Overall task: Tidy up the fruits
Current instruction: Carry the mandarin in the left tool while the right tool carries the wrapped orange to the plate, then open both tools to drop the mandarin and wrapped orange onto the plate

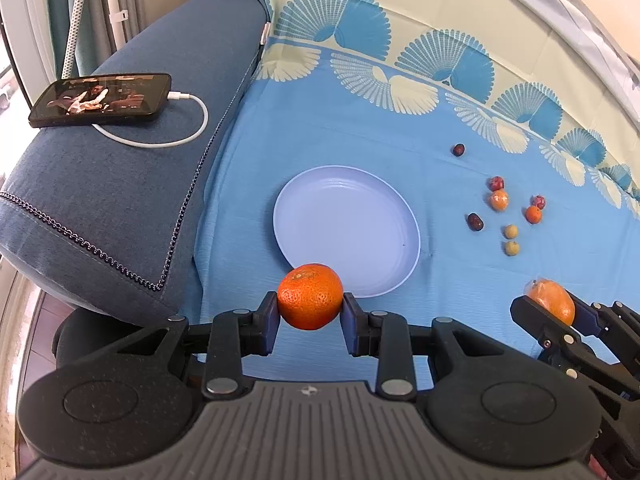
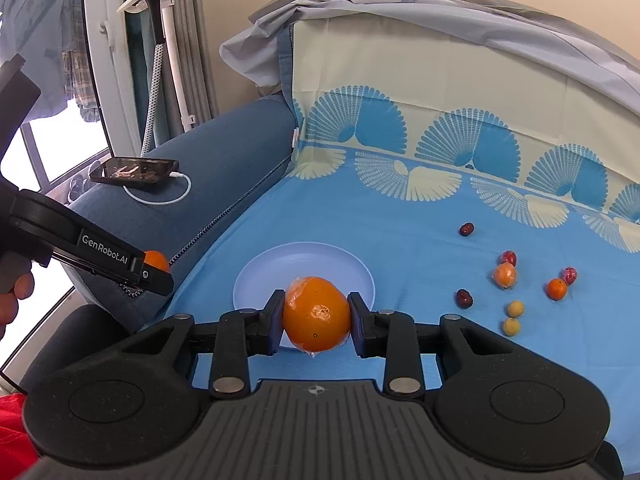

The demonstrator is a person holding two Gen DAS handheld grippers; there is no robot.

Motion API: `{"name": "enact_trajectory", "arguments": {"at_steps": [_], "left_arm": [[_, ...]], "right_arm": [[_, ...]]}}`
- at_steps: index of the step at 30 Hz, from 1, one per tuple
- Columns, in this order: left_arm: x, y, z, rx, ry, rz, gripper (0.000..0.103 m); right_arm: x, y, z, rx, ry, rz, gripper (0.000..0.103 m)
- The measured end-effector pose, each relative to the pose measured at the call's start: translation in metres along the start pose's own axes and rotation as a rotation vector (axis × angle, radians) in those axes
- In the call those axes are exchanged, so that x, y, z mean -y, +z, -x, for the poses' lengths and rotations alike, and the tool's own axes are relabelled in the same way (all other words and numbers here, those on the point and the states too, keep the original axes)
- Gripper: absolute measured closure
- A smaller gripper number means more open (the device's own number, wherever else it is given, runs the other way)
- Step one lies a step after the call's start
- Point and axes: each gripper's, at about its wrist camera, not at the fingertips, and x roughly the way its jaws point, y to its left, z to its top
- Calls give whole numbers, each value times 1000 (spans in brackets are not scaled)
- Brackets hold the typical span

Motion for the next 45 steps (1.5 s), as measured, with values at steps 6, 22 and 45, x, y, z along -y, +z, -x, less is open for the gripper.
{"name": "enact_trajectory", "arguments": {"at_steps": [6, 22, 45], "left_arm": [[-2, 2, -2, -3, -5, -1, 67], [-9, 11, -11, -13, -3, 17, 67], [6, 71, -109, -86, 23, -71, 67]], "right_arm": [[-3, 1, -2, -3, 2, 9, 69], [-5, 3, -13, -27, 5, 22, 68], [7, 11, -126, -175, 7, -24, 68]]}}
